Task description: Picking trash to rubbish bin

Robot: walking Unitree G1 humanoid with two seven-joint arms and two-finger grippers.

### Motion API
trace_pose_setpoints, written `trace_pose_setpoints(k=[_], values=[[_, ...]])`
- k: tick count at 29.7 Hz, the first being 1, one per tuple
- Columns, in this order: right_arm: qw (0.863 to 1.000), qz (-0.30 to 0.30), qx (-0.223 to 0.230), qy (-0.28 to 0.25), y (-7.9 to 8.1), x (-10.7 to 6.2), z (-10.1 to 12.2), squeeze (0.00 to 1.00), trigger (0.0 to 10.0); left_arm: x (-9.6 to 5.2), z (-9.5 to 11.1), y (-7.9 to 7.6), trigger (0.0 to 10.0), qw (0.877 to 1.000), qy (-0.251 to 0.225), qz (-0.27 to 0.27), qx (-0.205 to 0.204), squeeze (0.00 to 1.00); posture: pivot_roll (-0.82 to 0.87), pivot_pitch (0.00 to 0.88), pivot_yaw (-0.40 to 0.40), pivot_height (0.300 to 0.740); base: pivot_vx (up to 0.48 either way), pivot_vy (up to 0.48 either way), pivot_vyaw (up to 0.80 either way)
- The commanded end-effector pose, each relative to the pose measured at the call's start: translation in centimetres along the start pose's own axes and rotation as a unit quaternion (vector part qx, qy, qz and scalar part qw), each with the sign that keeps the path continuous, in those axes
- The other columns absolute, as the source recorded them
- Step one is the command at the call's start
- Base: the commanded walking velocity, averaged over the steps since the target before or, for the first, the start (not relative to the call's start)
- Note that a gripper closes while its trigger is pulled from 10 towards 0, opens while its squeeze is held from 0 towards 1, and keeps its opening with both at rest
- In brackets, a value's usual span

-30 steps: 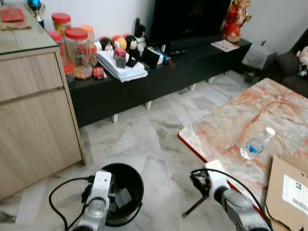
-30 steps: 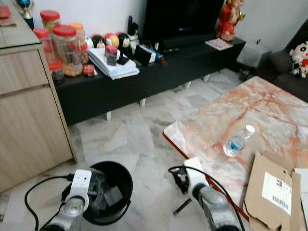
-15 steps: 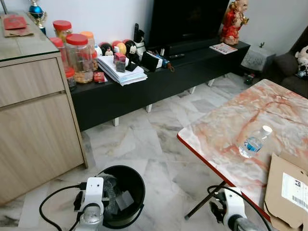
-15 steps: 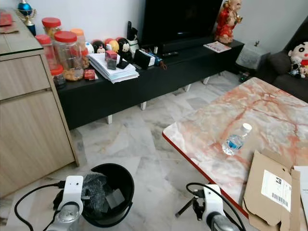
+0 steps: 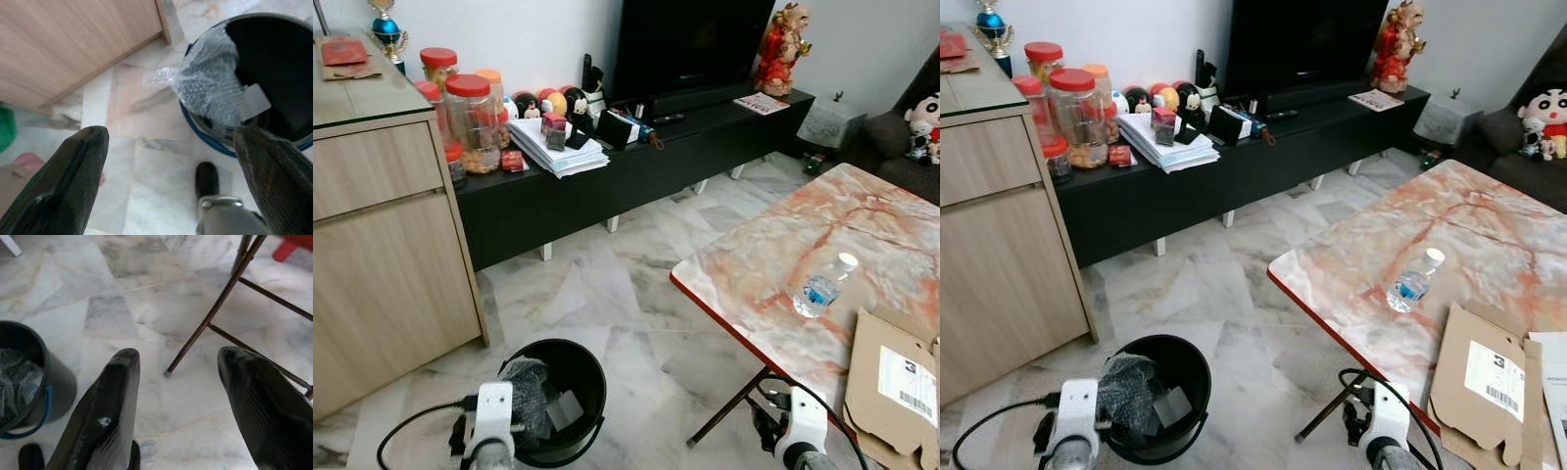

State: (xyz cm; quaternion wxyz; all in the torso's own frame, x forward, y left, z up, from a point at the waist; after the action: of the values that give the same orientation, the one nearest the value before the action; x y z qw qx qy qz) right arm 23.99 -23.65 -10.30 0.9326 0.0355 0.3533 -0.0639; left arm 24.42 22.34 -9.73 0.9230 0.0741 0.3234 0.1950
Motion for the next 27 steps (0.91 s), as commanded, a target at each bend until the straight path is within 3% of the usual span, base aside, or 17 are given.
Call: trace_pose_setpoints(k=[1,27], values=[[1.000,-0.012,0.009,-0.005,-0.56,-0.02,0.21,0.00,10.0,-0.11,0.54,-0.58,10.0,1.000,-0.017,-0.007,0.013,0.00,0.06,0.003,-0.166,0.740,0.000,0.000,0.00],[0.999,-0.008,0.026,-0.025,-0.47,0.05,0.87,0.00,10.0,-0.24,0.93,-1.11,10.0,0.999,-0.030,-0.018,0.009,0.00,0.06,0.002,-0.156,0.740,0.000,0.000,0.00]])
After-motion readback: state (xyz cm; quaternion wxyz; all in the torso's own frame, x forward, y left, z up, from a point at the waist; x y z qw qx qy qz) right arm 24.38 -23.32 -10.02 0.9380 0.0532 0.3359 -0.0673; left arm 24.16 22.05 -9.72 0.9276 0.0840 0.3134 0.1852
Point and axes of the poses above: a point about 5 cm out from each wrist's last joint towards the gripper, its own x axis pointing out of the wrist towards the gripper, its own z axis along the axis of the wrist's last joint, y = z × x, the point moved 6 cm from there along x, pointing out of the wrist towards the gripper, and after that the axes turned 7 degrees about -x, right-handed, at the moved point
